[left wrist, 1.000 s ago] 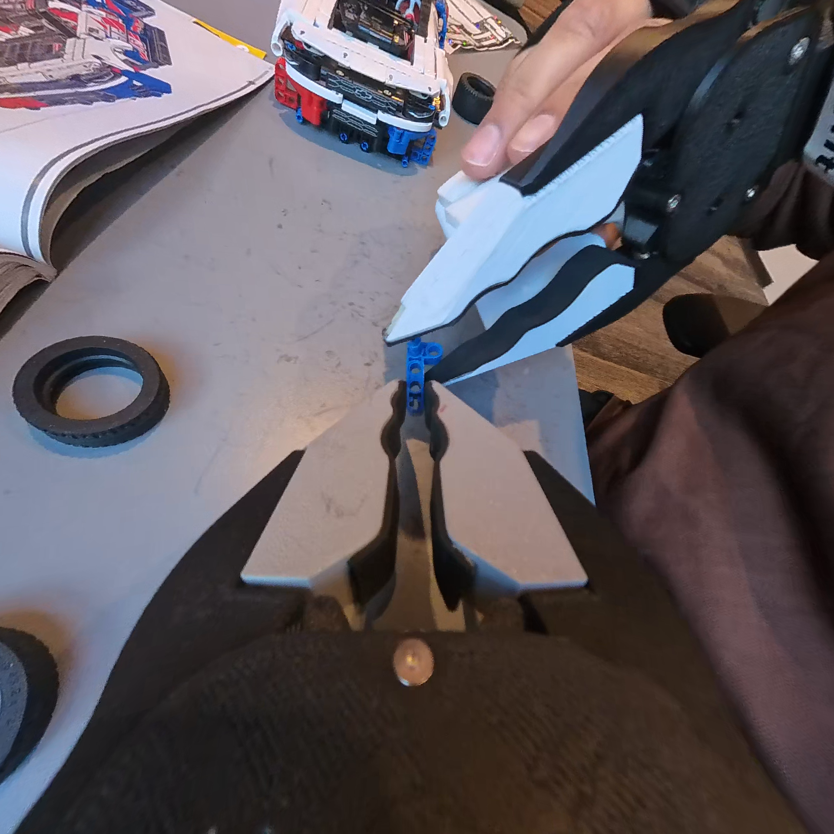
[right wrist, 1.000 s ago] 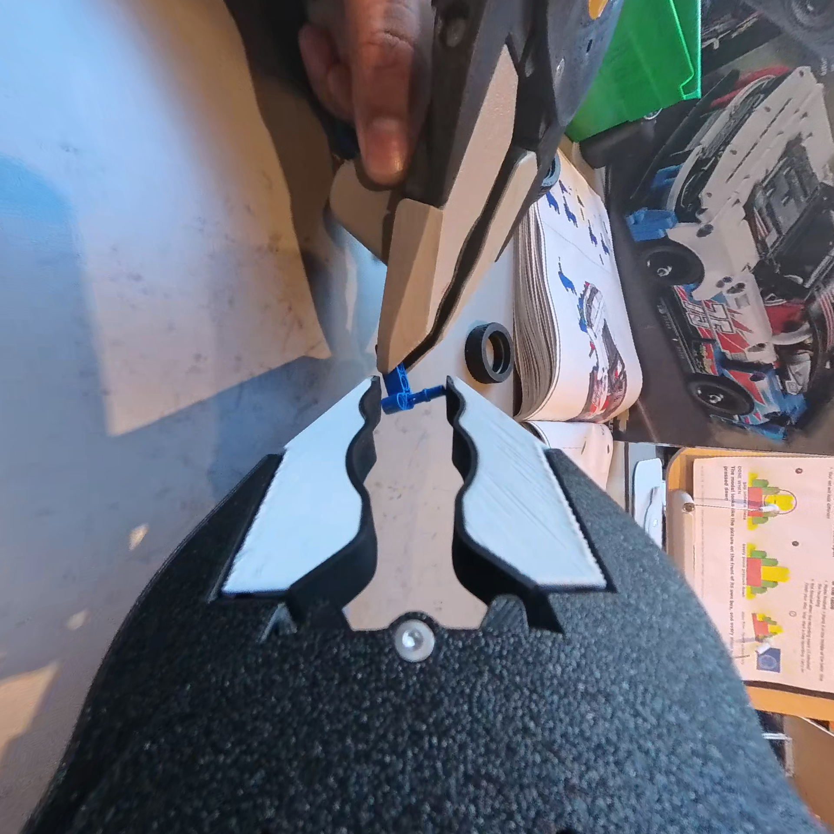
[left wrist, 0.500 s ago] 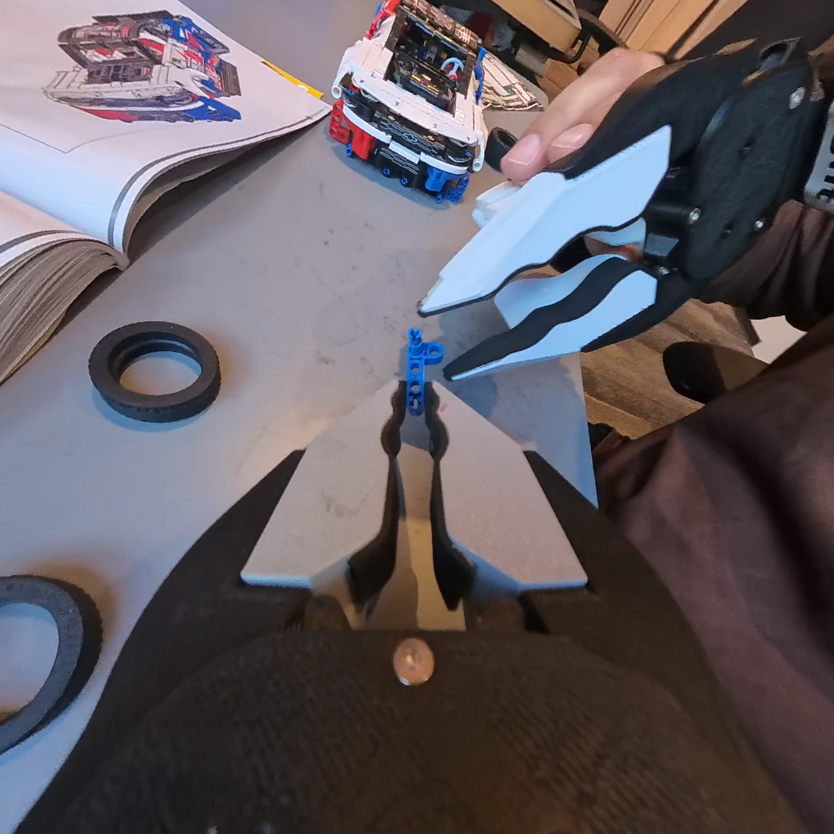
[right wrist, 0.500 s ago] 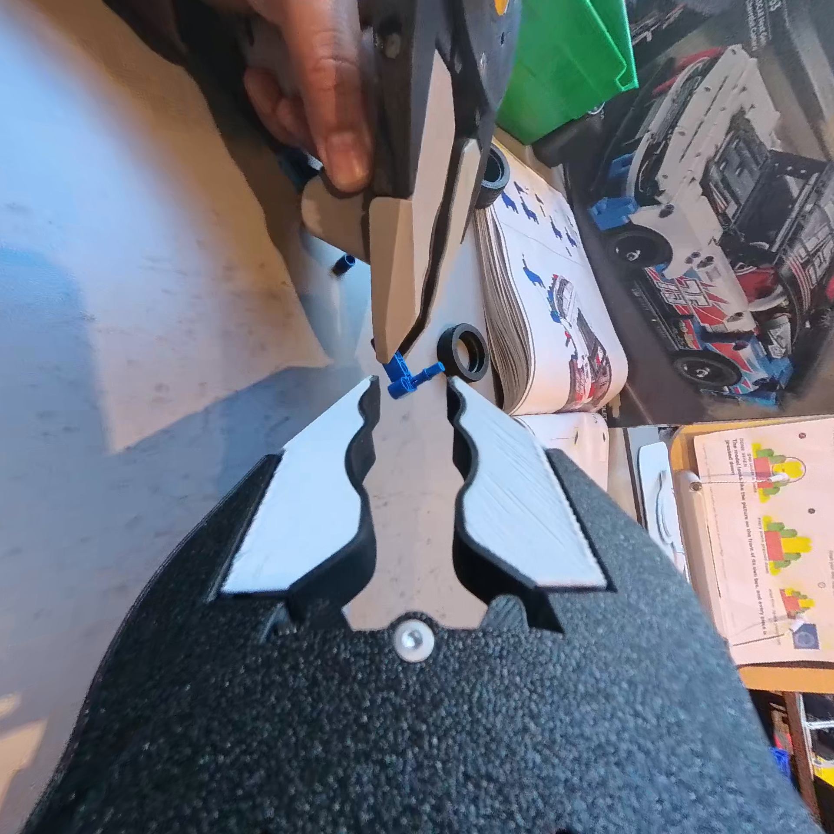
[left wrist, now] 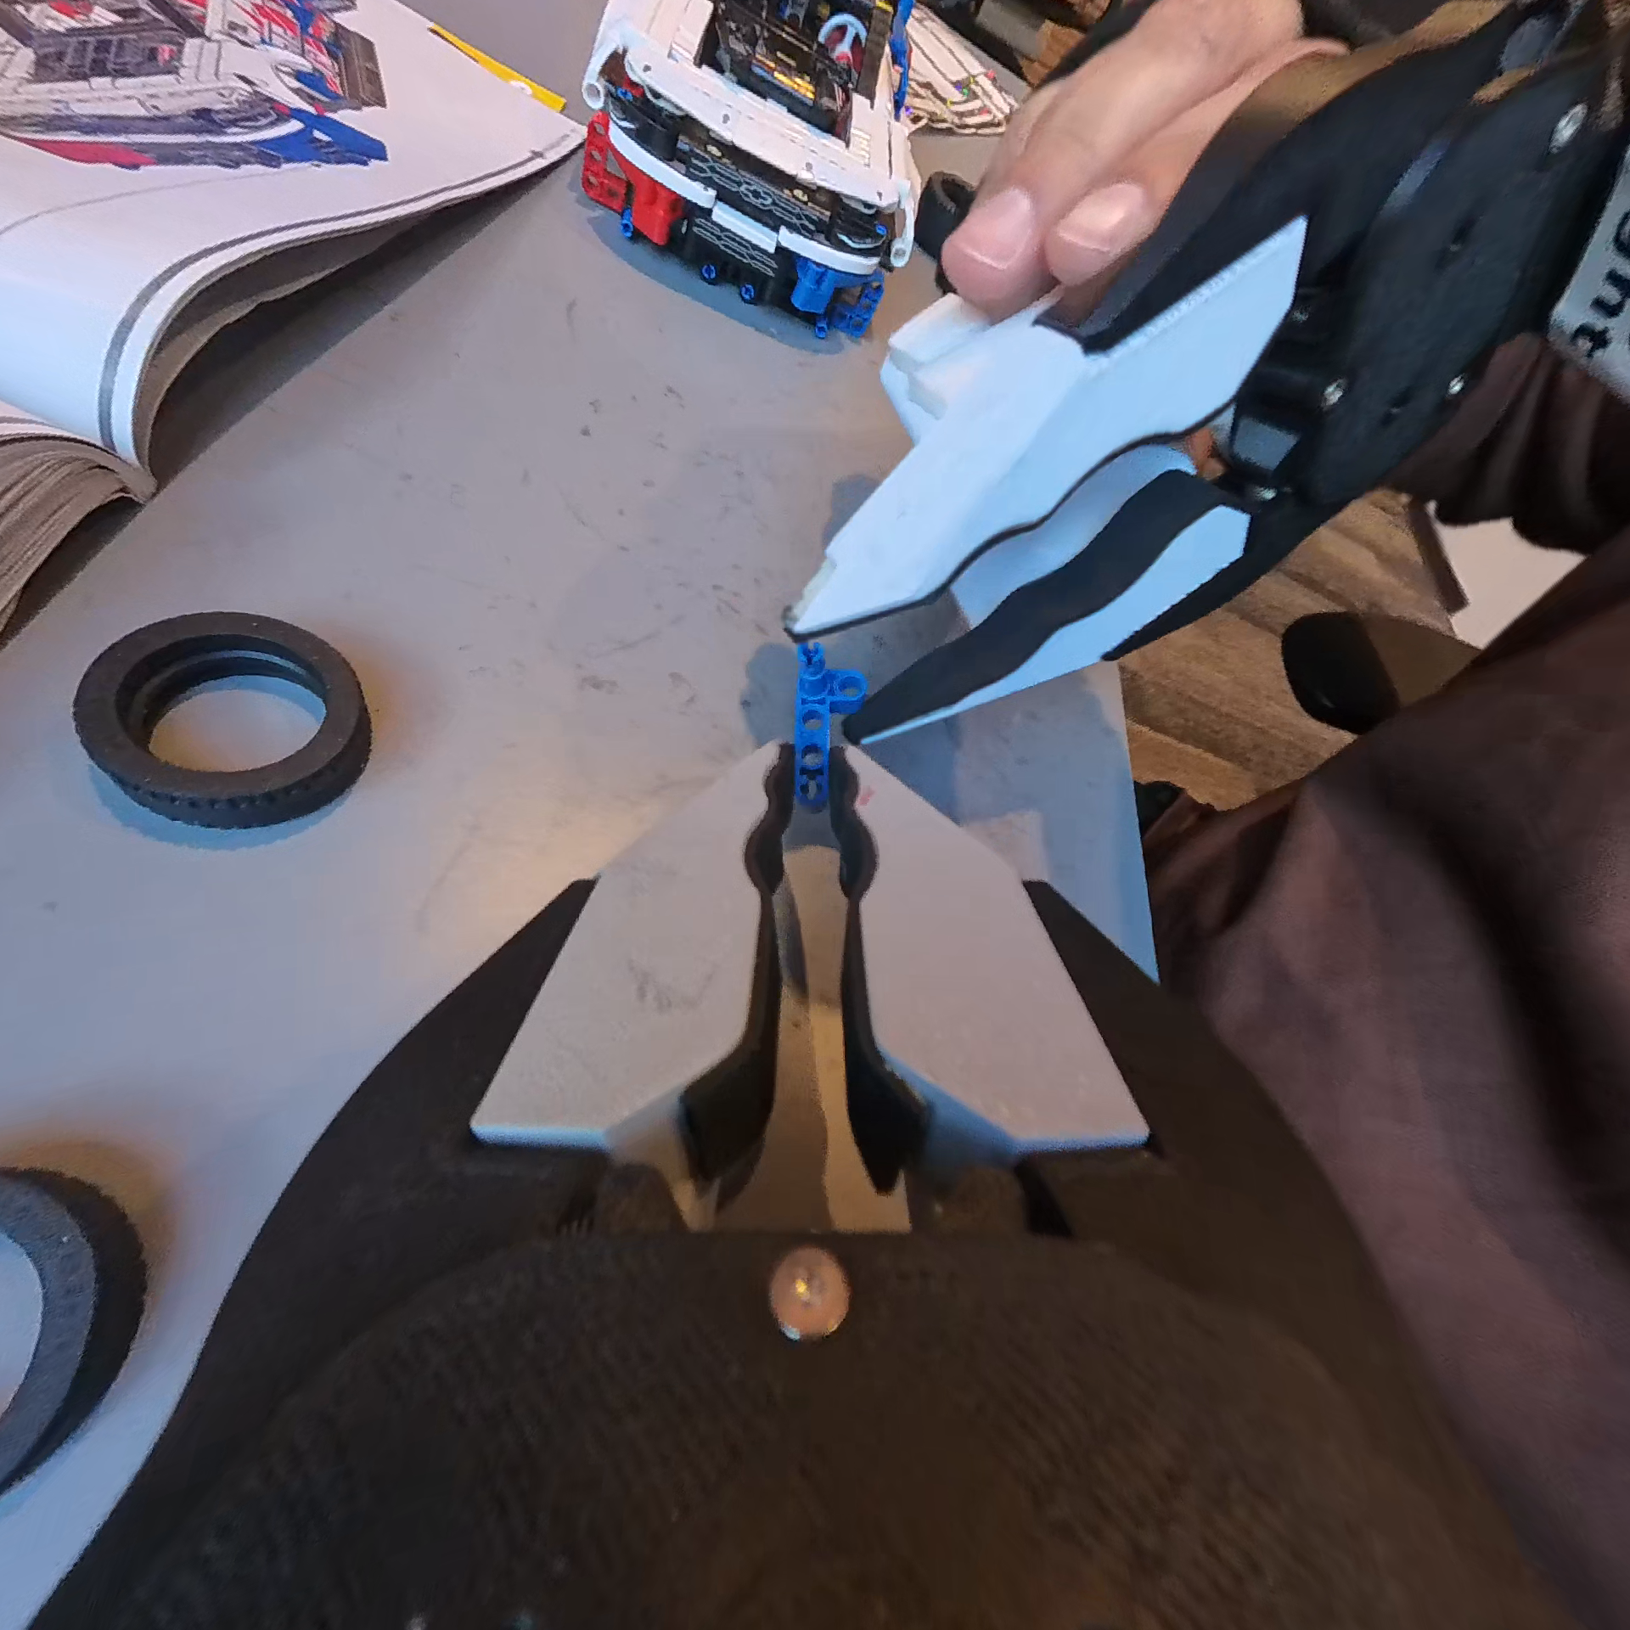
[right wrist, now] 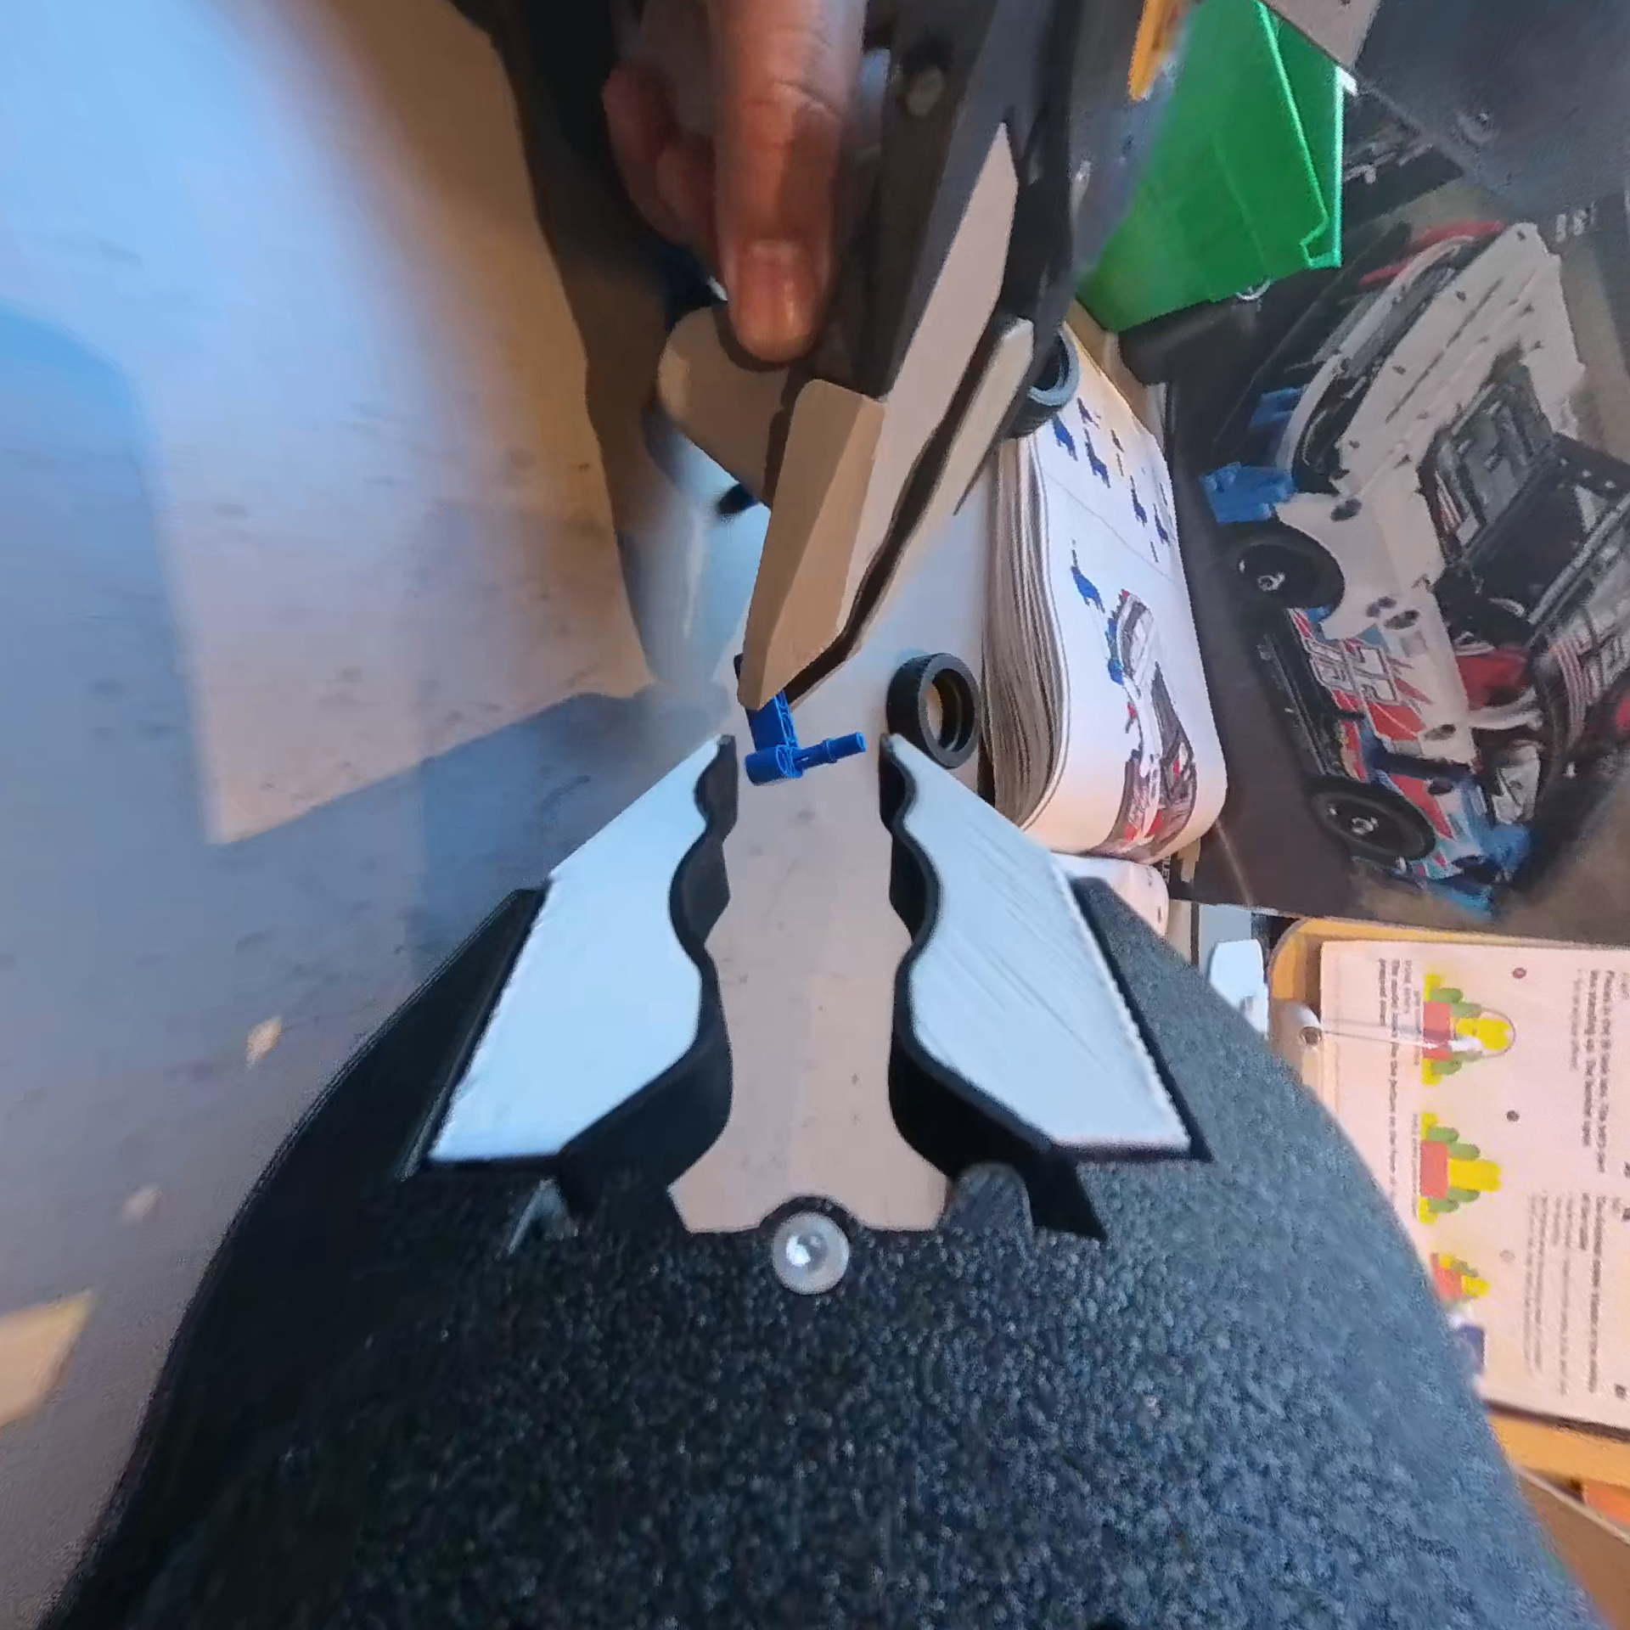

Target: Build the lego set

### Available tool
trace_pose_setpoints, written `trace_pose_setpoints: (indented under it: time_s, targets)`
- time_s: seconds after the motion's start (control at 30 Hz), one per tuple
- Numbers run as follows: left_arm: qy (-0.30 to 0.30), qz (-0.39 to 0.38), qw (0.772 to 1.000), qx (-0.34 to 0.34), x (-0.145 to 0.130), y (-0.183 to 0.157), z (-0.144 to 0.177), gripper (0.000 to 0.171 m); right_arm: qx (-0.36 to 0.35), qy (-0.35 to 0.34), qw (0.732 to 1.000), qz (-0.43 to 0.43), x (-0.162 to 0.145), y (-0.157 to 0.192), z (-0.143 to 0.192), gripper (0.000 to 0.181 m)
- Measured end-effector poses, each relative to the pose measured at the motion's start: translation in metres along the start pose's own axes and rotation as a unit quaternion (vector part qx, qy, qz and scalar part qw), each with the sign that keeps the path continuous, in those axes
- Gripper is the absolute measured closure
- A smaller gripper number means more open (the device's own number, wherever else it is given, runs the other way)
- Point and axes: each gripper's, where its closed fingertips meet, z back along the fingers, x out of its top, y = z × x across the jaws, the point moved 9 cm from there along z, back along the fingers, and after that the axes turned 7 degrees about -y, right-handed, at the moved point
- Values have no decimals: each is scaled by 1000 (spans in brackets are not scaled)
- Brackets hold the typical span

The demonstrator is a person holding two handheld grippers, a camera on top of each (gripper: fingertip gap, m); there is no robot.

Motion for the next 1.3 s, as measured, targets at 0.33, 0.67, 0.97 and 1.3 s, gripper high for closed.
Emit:
trace_pose_setpoints:
  time_s: [0.33, 0.67, 0.97, 1.3]
  targets:
    - [14, -38, 999, -35, 0, -10, 0, 167, 58, -28, 998, 20, 5, 3, 8, 153]
    - [-2, 24, 994, -110, 1, -10, 6, 167, 56, -61, 997, 11, 13, 2, 16, 154]
    - [-9, 34, 992, -123, 2, -10, 10, 167, 62, -67, 995, -38, 14, 0, 17, 156]
    - [-35, 56, 990, -128, 4, -6, 15, 168, 80, -78, 990, -83, 12, -6, 14, 165]
